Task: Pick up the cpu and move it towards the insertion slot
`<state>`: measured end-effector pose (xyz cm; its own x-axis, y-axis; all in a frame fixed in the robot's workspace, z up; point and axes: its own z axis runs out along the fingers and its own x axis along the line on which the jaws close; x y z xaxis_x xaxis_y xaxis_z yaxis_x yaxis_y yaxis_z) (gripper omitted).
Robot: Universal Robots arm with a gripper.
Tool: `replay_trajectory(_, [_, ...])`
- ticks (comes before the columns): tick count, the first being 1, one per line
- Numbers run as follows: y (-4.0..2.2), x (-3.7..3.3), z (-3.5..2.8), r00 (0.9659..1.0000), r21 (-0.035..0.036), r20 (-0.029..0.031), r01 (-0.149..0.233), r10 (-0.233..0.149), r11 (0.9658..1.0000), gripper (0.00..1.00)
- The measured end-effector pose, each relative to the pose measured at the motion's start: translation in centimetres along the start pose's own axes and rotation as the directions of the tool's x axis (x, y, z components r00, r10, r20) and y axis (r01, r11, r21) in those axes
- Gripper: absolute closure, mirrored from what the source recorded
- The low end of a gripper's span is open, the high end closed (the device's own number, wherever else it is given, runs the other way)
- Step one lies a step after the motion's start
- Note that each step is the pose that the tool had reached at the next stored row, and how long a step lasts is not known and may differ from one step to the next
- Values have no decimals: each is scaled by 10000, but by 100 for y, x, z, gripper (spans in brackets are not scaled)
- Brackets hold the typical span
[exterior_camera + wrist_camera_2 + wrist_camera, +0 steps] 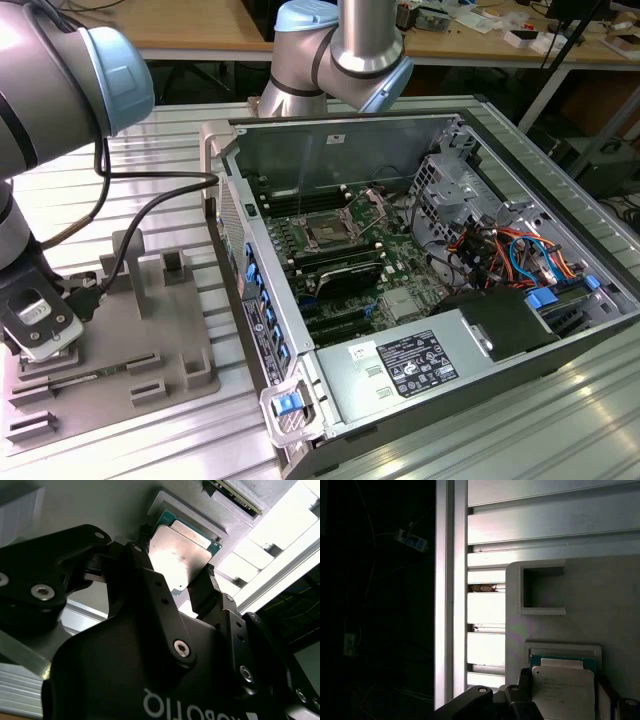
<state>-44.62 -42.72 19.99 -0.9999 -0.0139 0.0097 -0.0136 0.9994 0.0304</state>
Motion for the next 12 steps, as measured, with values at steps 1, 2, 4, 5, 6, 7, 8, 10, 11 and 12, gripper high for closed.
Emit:
replay_trajectory(1, [0,0,-4,10000,0,0,0,0,10000,45])
replay_trajectory(2, [0,0,-9,10000,0,0,0,0,10000,45])
replay_trajectory(4, [1,0,-18,10000,-1,1,0,0,10000,45])
replay_trajectory(5, [1,0,-20,10000,-1,3,0,0,10000,45])
replay_trajectory(6, [1,-1,-22,10000,-2,3,0,0,10000,45])
replay_trajectory(7, [1,-1,-25,10000,-2,3,0,0,10000,45])
replay_trajectory(8, [1,-2,-27,10000,-1,2,0,0,10000,45])
replay_trajectory(10, [1,-2,-30,10000,-1,2,0,0,10000,45])
replay_trajectory(11, [1,-2,-32,10000,-2,2,0,0,10000,45])
replay_trajectory(12, [1,-2,-33,10000,-1,2,-1,1,10000,45])
